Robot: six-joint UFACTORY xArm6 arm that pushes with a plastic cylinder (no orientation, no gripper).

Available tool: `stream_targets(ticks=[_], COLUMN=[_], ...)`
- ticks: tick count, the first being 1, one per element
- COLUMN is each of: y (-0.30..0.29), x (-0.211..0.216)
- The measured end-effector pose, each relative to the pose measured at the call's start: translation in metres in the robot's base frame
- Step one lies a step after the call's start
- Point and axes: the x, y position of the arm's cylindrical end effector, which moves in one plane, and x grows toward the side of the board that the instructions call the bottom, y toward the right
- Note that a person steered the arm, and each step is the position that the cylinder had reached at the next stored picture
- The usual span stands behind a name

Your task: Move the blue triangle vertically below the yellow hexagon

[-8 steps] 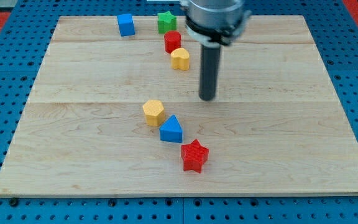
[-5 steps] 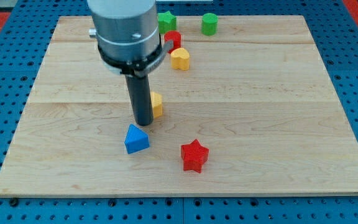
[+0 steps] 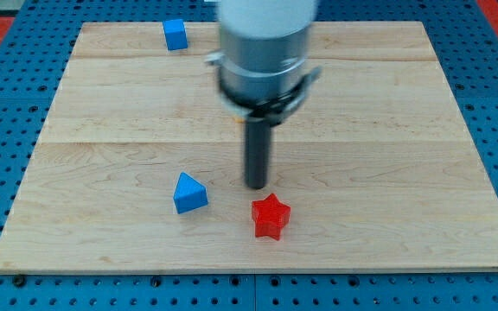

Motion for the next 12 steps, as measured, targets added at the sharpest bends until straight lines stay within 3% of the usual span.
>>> stream_targets(ticks=[1,2,3,4,5,6,7,8,9,10,12], y=[-0.050,-0.058,-0.082,-0.011,0.017,-0.001,-0.096,-0.123,-0.037,0.034,0.051], x=[0.033,0.086,0.032,-0.026,-0.058,-0.012,0.025,0.013,-0.034,-0.043,-0.036])
